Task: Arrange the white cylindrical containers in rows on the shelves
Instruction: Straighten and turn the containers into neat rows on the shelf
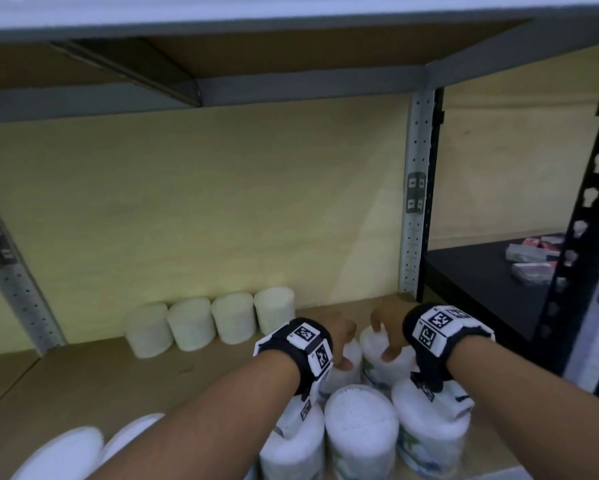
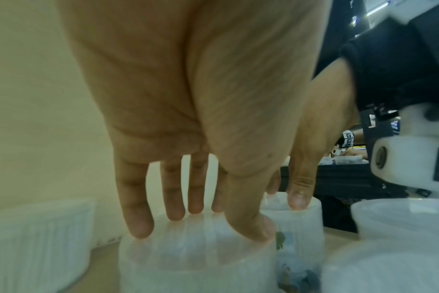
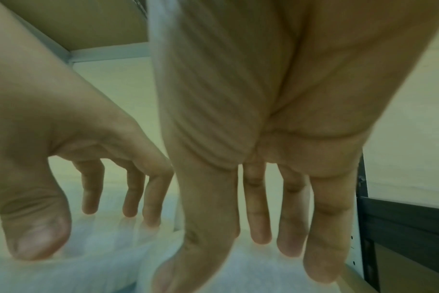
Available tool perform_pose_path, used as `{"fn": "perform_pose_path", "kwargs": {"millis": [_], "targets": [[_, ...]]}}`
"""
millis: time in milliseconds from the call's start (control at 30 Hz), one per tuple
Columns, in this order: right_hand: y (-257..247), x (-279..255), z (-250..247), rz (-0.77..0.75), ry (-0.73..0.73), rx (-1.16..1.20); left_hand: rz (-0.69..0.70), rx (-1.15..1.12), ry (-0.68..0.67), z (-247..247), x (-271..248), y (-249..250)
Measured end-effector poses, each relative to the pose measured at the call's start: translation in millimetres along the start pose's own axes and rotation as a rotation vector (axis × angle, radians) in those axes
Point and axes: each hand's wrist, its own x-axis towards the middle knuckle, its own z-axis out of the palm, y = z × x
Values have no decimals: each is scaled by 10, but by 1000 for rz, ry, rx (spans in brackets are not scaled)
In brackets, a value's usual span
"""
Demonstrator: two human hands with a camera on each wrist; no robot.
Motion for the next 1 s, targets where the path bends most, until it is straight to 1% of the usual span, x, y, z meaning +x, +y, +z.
{"fn": "perform_pose_path", "kwargs": {"millis": [33, 67, 100, 133, 167, 200, 233, 267, 300, 367, 433, 500, 600, 667, 833, 933, 1000], "targets": [[135, 326, 205, -67, -20, -44, 6, 0, 0, -2, -26, 29], [217, 412, 302, -92, -33, -9, 5, -6, -2, -3, -55, 56], [160, 201, 216, -72, -101, 30, 1, -16, -2, 5, -77, 75], [-9, -200, 35, -36, -86, 19, -4, -27, -3, 14, -100, 96], [-224, -812, -238, -46, -79, -7, -7, -31, -2, 21, -121, 116], [-370, -1188, -420, -68, -64, -3, -9, -36, -3, 21, -144, 138], [-390, -1312, -477, -67, -70, -7, -7, -41, -3, 20, -165, 161], [-346, -1266, -448, -76, -52, 1, -5, -43, -11, 18, -187, 186], [-375, -1296, -430, -44, -72, 34, -1, -44, -17, 13, -202, 208], [-331, -1242, -376, -50, -72, 52, -5, -51, -26, 19, -207, 226], [-314, -1227, -348, -73, -67, 82, -14, -69, -34, 12, -205, 229], [-311, -1233, -344, -98, -44, 52, -29, -66, -48, -14, -211, 227], [-300, -1211, -360, -100, -44, 79, -40, -104, -20, -50, -236, 168], [-308, -1192, -396, -120, -15, 108, -59, -152, 8, -54, -216, 41], [-482, -1104, -549, -154, 97, 254, -164, -228, 2, -110, -227, -433], [-678, -966, -678, -194, 141, 300, -216, -204, 84, -114, -326, -763], [-825, -850, -747, -219, 169, 301, -263, -219, 104, -103, -385, -989]]}}
